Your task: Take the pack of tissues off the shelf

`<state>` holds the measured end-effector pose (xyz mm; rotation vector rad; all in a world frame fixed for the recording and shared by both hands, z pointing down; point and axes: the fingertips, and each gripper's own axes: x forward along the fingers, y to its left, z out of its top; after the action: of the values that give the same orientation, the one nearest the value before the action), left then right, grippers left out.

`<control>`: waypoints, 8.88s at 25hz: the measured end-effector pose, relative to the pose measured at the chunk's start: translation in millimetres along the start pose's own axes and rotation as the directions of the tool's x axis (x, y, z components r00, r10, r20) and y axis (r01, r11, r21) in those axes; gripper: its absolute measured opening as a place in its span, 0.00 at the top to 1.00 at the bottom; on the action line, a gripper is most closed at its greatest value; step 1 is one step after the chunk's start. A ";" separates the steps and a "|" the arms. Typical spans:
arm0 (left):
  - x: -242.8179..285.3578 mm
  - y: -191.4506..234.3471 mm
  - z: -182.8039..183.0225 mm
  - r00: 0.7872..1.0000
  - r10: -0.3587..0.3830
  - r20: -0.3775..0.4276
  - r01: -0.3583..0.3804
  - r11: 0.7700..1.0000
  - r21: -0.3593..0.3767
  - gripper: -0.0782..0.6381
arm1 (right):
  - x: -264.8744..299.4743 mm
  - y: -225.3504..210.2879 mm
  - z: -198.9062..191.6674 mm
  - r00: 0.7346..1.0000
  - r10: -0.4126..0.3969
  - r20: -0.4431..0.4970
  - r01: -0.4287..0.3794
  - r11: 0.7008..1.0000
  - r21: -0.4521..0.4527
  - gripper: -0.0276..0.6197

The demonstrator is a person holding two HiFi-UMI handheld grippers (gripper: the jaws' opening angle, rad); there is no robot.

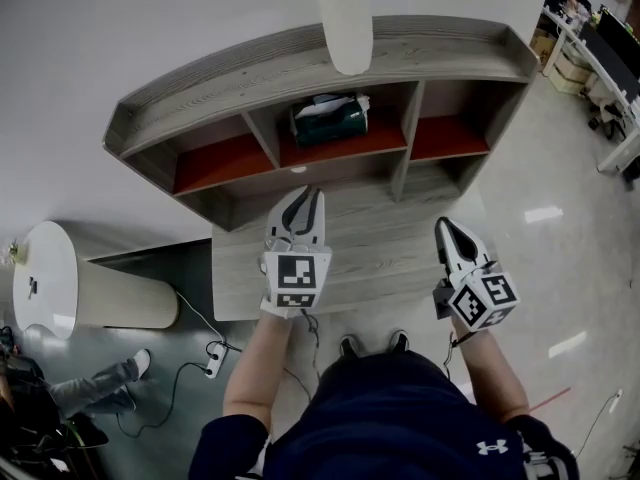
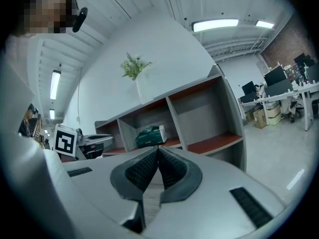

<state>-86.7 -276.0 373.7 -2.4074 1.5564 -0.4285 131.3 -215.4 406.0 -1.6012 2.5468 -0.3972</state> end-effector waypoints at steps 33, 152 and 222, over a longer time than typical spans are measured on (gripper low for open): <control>193.0 15.0 -59.1 0.903 0.029 -0.428 0.323 0.612 0.722 0.66 | 0.7 -16.9 -4.8 0.996 -0.090 -0.001 0.090 0.996 0.017 0.94; 12.3 -239.3 -352.0 0.670 -0.253 -0.698 0.635 0.683 0.362 0.73 | -48.7 -18.5 -120.5 0.961 -0.138 -0.239 0.180 0.970 0.162 0.94; -66.4 -1.3 24.0 0.986 0.011 0.168 0.045 0.945 -0.325 0.86 | -3.8 55.0 50.1 0.988 0.076 0.134 -0.052 0.984 -0.172 0.94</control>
<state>-102.5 -213.7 344.5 -2.6186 1.6404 0.0381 96.5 -197.6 342.6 -1.5338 2.5751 -0.0611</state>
